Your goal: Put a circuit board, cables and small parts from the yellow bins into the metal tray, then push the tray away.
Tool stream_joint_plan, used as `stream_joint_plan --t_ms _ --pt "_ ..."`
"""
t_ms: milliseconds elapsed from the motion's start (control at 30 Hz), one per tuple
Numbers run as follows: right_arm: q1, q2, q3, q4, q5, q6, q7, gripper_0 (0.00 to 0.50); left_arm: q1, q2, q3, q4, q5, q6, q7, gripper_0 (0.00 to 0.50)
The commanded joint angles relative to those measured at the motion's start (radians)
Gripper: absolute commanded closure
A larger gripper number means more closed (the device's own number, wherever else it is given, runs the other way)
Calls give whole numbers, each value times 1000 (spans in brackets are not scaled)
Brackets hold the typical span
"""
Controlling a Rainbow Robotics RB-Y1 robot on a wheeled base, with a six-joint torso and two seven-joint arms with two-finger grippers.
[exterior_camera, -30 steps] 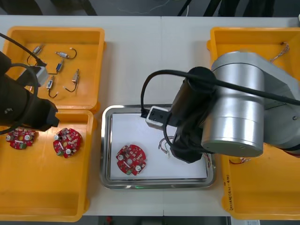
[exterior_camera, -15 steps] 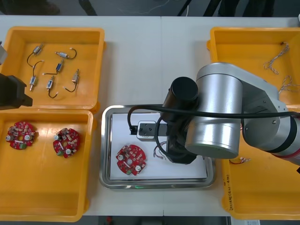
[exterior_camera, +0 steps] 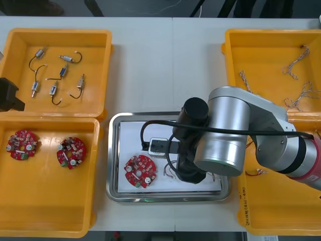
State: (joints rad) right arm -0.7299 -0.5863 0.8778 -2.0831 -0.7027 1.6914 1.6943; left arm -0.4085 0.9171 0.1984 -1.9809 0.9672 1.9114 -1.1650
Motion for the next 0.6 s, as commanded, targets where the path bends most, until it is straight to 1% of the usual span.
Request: stream_joint_plan --t_ms 33,67,100,167,200,300,400,433,600 --pt "58 37 24 -6 58 -32 39 500 -55 57 19 36 -7 8 -47 0" --pt "69 39 26 -6 74 -35 41 500 -62 57 19 50 -5 8 -53 0" --pt "69 39 26 -6 74 -35 41 500 -62 57 19 50 -5 8 -53 0" --pt "83 36 41 -6 109 -53 41 500 -84 58 19 93 -7 8 -96 0" --pt "83 36 41 -6 109 -53 41 500 -84 58 19 93 -7 8 -96 0" --pt "99 28 61 -5 157 -87 41 500 -121 60 15 165 -13 1 -167 0" --pt "107 28 64 5 163 -108 41 500 -153 58 -5 212 -21 -9 -214 0" --pt "112 28 64 18 164 -127 41 500 -174 60 -19 240 -33 -18 -243 0" --pt "125 28 69 60 175 -185 41 500 -219 58 -59 300 -74 -52 -331 0"
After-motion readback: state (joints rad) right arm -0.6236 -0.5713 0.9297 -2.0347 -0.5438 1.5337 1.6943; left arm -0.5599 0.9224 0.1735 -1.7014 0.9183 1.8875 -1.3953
